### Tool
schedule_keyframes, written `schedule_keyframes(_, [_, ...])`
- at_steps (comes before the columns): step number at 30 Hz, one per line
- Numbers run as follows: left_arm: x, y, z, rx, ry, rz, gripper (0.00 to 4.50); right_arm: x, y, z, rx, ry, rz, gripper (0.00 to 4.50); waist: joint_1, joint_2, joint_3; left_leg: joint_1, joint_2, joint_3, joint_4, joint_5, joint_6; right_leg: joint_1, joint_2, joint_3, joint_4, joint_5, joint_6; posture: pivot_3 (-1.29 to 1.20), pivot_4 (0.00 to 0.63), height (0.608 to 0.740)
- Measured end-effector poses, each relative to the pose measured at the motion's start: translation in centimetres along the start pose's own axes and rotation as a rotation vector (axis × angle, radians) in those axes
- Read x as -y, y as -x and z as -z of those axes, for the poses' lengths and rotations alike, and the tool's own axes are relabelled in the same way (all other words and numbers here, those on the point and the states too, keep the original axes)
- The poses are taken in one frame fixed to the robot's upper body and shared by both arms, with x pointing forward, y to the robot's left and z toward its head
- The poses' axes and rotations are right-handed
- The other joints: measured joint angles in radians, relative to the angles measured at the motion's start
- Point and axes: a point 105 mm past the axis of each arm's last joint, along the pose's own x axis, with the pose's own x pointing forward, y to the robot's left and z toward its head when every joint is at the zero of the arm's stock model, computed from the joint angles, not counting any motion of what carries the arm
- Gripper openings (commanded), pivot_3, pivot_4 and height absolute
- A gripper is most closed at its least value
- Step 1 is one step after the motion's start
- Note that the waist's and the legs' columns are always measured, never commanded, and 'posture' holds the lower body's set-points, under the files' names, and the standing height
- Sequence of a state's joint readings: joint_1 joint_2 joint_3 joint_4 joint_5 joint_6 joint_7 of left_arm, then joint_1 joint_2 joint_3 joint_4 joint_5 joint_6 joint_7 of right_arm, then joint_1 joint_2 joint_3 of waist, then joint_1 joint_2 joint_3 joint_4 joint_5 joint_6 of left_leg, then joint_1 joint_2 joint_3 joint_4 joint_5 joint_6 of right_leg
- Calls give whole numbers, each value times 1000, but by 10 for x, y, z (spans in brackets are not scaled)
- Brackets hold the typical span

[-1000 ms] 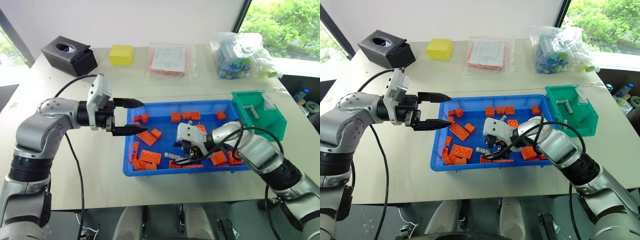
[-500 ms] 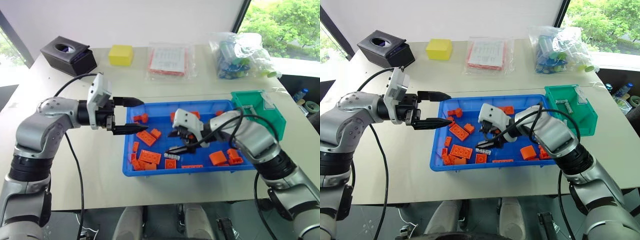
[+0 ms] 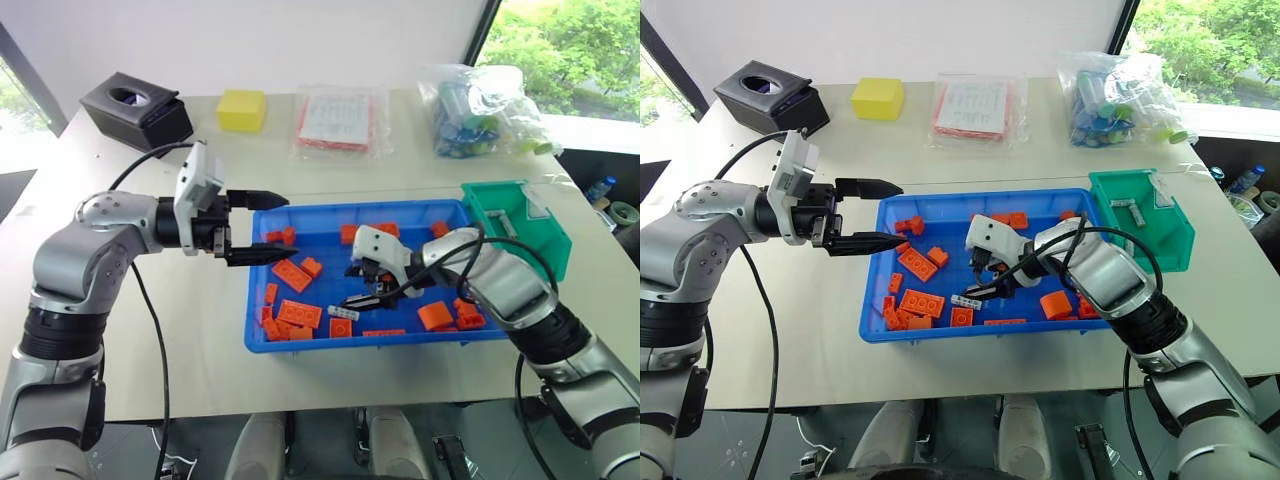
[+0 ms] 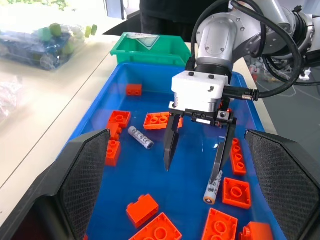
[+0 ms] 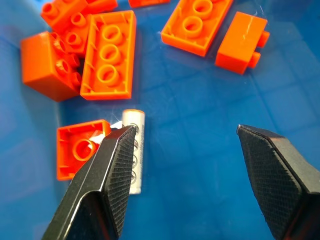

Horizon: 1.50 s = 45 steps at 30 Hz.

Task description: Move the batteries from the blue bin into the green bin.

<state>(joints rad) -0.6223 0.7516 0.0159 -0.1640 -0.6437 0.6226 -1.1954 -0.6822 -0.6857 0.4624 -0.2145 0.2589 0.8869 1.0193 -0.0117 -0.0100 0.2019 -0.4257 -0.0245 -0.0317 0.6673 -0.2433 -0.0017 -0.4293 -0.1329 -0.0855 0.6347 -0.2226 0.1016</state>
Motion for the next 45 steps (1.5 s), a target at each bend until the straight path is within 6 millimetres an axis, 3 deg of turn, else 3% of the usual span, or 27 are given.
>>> schedule_keyframes(8, [0, 0, 0, -1, -1, 3, 4500, -9, -7, 8, -18, 45, -7, 3297, 0, 0, 0, 0, 0, 0, 0, 0, 0, 0, 0, 0, 0, 0, 0, 0, 150, 692])
schedule_keyframes(19, [2, 1, 0, -8, -4, 20, 4500, -5, -8, 8, -20, 66, 30, 3297, 1, 0, 0, 0, 0, 0, 0, 0, 0, 0, 0, 0, 0, 0, 0, 0, 150, 692])
schedule_keyframes(22, [2, 1, -1, -7, -7, 19, 4500, -3, -8, 10, -26, 65, 37, 2402, 0, 0, 0, 0, 0, 0, 0, 0, 0, 0, 0, 0, 0, 0, 0, 0, 150, 692])
schedule_keyframes(27, [0, 1, -3, -4, -10, 17, 4500, -3, -8, 10, -24, 70, 39, 38, 0, 0, 0, 0, 0, 0, 0, 0, 0, 0, 0, 0, 0, 0, 0, 0, 150, 692])
schedule_keyframes(31, [1, 0, -2, 0, -8, 23, 4500, 0, -3, 8, -11, 50, 62, 54, 1, 0, 0, 0, 0, 0, 0, 0, 0, 0, 0, 0, 0, 0, 0, 0, 150, 692])
schedule_keyframes(35, [2, -1, -2, 4, -7, 28, 4500, 11, 22, -6, 67, -8, 137, 54, 3, 0, 0, 0, 0, 0, 0, 0, 0, 0, 0, 0, 0, 0, 0, 0, 150, 692])
schedule_keyframes(37, [3, -3, -2, 7, -7, 37, 4500, 22, 48, -4, 97, -68, 212, 54, 7, 0, 0, 0, 0, 0, 0, 0, 0, 1, 0, 0, 0, 0, 0, 0, 150, 692])
schedule_keyframes(41, [6, -3, 0, 3, -5, 49, 4500, 52, 115, 10, 124, -173, 458, 54, 22, 0, 0, 0, 0, 3, 0, 0, 0, 1, 0, 0, 0, 0, 0, 0, 150, 692])
schedule_keyframes(45, [9, -2, 5, -9, 9, 54, 4500, 72, 173, 47, 91, -303, 683, 54, 26, 0, 0, 0, 0, 3, 0, 0, 0, 1, 0, 0, 0, 0, 0, 0, 150, 692])
